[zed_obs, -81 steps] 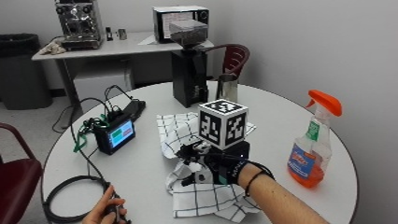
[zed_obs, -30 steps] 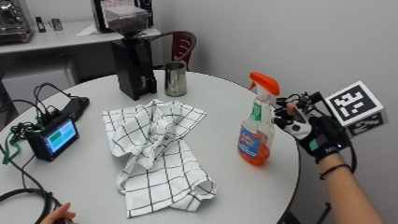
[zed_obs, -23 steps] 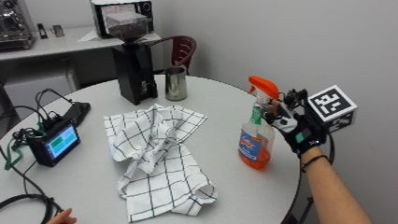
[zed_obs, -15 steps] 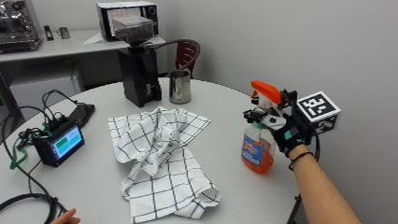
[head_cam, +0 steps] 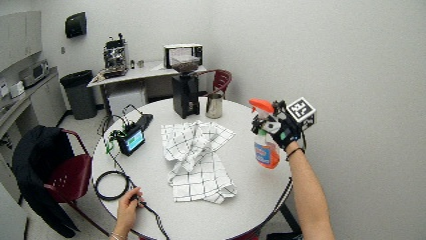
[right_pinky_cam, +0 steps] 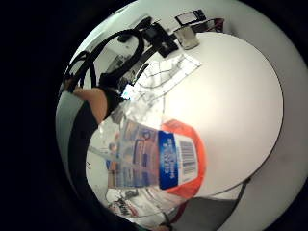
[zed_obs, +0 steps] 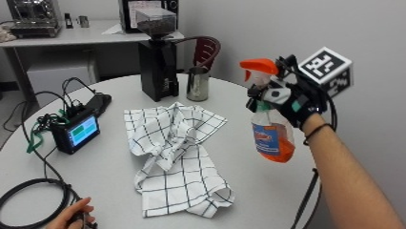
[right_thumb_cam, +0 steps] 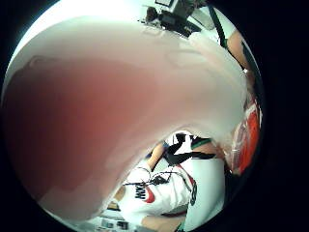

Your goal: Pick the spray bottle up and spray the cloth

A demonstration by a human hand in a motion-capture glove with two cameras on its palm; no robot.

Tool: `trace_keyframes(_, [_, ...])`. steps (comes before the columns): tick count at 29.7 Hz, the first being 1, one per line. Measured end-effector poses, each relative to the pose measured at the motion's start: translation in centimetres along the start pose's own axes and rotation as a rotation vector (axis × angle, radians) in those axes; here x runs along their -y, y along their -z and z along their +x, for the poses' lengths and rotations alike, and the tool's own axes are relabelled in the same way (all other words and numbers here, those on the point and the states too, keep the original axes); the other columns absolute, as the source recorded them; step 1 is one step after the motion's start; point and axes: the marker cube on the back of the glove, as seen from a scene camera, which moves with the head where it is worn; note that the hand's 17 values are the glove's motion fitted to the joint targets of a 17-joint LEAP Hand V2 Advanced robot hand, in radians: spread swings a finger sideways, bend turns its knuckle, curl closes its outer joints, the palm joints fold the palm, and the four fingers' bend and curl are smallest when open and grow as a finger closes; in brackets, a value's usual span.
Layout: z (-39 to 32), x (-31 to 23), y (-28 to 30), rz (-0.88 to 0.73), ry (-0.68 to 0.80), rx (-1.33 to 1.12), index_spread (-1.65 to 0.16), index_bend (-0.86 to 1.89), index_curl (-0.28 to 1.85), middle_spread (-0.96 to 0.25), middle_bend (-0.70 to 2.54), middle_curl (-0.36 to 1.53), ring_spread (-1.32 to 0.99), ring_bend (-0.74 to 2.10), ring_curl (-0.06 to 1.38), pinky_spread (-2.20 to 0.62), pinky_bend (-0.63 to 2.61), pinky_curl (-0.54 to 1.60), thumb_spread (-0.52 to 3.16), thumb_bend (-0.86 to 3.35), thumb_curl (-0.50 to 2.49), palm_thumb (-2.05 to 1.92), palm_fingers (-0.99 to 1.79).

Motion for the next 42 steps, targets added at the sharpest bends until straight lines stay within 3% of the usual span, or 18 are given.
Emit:
trace_keyframes(4, [-4.0,0.8,-2.5,-0.104,-0.084,-0.066,-0.26,0.18,0.28,-0.11,0.54,0.45,-0.11,0.59,0.4,0.06,0.16,0.28,0.99,-0.01,0.4,0.81,1.18])
trace_keyframes(9, [-0.3,1.2,-7.0,-0.248,-0.24,-0.126,-0.25,0.17,0.3,-0.11,0.55,0.45,-0.11,0.59,0.4,0.03,0.17,0.28,1.0,-0.02,0.4,0.8,1.2])
trace_keyframes(12, [-0.2,1.5,-6.7,-0.258,-0.231,-0.105,-0.24,0.16,0.31,-0.1,0.55,0.45,-0.1,0.59,0.41,0.02,0.17,0.28,1.01,-0.02,0.4,0.8,1.2])
trace_keyframes(19, [-8.5,2.3,-3.2,-0.162,-0.166,-0.141,-0.23,0.14,0.33,-0.1,0.57,0.46,-0.1,0.6,0.41,0.0,0.19,0.3,1.03,-0.03,0.4,0.79,1.21])
trace_keyframes(28, [-1.9,2.3,-8.0,-0.277,-0.307,-0.181,-0.23,0.12,0.33,-0.09,0.58,0.46,-0.1,0.61,0.42,-0.03,0.2,0.32,1.04,-0.02,0.4,0.77,1.21])
trace_keyframes(36, [-8.2,2.8,-5.2,-0.209,-0.213,-0.205,-0.23,0.12,0.33,-0.09,0.59,0.46,-0.1,0.62,0.42,-0.03,0.2,0.34,1.05,-0.02,0.39,0.77,1.2])
trace_keyframes(42, [-4.2,2.2,-8.0,-0.309,-0.302,-0.238,-0.23,0.12,0.33,-0.09,0.59,0.46,-0.1,0.62,0.42,-0.04,0.21,0.35,1.05,-0.02,0.39,0.76,1.21])
